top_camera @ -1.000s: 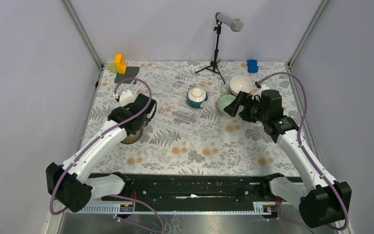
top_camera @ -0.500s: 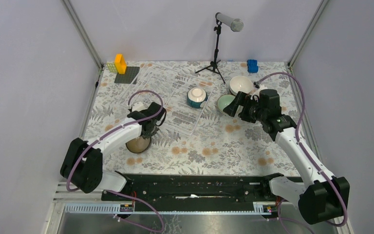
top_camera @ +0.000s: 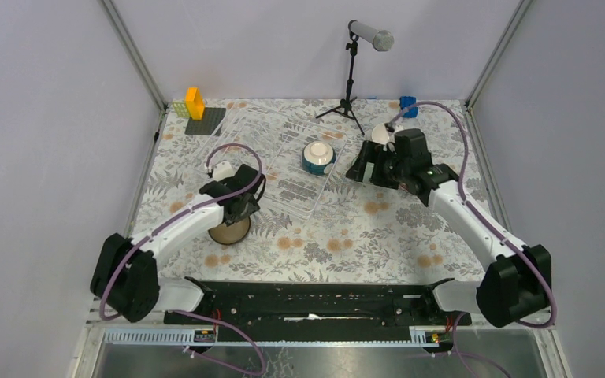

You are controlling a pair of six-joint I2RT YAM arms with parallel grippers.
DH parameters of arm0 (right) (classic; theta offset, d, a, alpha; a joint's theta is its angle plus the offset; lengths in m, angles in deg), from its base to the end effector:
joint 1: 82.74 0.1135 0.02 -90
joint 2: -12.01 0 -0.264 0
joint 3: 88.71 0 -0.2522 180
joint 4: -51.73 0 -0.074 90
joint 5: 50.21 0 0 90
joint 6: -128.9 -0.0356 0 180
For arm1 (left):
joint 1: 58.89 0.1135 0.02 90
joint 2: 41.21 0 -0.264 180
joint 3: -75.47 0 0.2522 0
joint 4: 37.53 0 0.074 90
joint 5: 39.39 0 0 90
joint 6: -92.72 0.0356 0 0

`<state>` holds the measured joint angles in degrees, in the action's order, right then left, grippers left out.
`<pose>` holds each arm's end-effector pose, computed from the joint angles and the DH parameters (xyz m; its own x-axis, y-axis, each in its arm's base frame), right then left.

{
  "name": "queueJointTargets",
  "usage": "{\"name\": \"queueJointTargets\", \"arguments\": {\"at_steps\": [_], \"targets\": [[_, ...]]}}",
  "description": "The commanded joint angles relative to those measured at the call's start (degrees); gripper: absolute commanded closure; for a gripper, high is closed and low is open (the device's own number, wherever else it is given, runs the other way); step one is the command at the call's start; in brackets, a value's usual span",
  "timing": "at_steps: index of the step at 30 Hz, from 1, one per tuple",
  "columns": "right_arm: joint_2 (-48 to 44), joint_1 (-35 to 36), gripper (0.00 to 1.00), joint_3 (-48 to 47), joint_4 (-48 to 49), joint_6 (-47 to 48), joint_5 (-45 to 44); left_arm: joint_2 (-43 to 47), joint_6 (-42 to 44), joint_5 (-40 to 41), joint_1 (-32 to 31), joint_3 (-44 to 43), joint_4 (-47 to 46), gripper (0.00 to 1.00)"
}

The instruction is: Unload the bowls from the dish rack

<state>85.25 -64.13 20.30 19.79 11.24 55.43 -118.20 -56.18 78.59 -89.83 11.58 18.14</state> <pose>0.2675 0.1002 0.2955 -0.7125 0.2318 -0.6623 -0.2122 0.8285 0.5182 0.2182 -0.1113 0.2153 -0.6770 -0.4758 -0.5615 -0.5253 0.8467 -0.0842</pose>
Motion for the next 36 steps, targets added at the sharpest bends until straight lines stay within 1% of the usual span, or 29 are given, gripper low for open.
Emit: {"name": "queueJointTargets", "arguments": {"at_steps": [1, 3, 4, 5, 7, 9, 10, 11, 14, 18, 20, 24, 29, 32, 34, 36], "targets": [[3.91, 6.63, 0.06, -7.98, -0.87, 2.13, -7.03, 7.29, 7.12, -2.07, -0.09, -2.26, -1.29, 0.43], [6.81, 9.24, 0.06, -11.17, -0.87, 2.13, -7.03, 10.05, 10.2, -3.11, -0.06, -2.58, -1.85, 0.42], [8.48, 10.33, 0.06, -12.74, -0.9, 2.84, -10.8, 11.58, 11.71, -3.69, -0.06, -2.68, -2.75, 0.42], [10.58, 11.27, 0.06, -14.61, -0.85, 3.33, -12.11, 12.82, 13.48, -4.52, -0.08, -2.69, -3.73, 0.41], [14.82, 12.77, 0.07, -18.36, -0.96, 4.15, -13.69, 15.37, 17.19, -6.97, 0.0, -2.53, -6.56, 0.36], [19.38, 13.83, 0.11, -22.8, -1.37, 5.1, -14.78, 17.45, 20.81, -10.7, 0.0, -1.74, -10.43, 0.28], [22.85, 14.23, 0.12, -25.16, -2.32, 5.55, -15.94, 18.01, 21.89, -12.68, 0.06, -1.51, -12.1, 0.27], [25.43, 14.54, 0.13, -27.64, -3.1, 6.04, -17.38, 18.3, 22.42, -13.99, 0.02, -1.56, -13.09, 0.26], [32.39, 15.1, 0.14, -34.36, -5.8, 7.24, -22.61, 18.05, 23.26, -17.14, 0.01, -1.96, -14.99, 0.26], [39.73, 15.1, 0.12, -40.33, -7.49, 8.33, -28.0, 17.99, 23.83, -20.03, 0.0, -1.9, -17.14, 0.26], [42.72, 15.1, 0.12, -42.99, -8.11, 8.78, -29.74, 18.82, 24.19, -22.03, 0.0, -0.36, -19.59, 0.25], [47.52, 15.08, 0.12, -48.15, -8.28, 9.64, -30.81, 20.92, 23.91, -25.47, 0.0, 3.4, -25.08, 0.25], [52.16, 15.18, 0.11, -52.26, -9.54, 10.87, -32.13, 22.85, 24.44, -26.02, 0.04, 5.02, -26.3, 0.24], [53.03, 15.46, 0.17, -52.18, -9.93, 10.25, -28.41, 23.45, 24.33, -26.37, 0.0, 5.68, -26.41, 0.23], [52.98, 16.43, 0.17, -51.37, -9.31, 9.93, -25.75, 23.76, 24.06, -26.49, 0.01, 6.26, -26.63, 0.23], [53.19, 18.2, 0.17, -51.58, -9.33, 9.9, -24.97, 24.3, 23.69, -26.11, 0.0, 6.84, -27.15, 0.24]]}}
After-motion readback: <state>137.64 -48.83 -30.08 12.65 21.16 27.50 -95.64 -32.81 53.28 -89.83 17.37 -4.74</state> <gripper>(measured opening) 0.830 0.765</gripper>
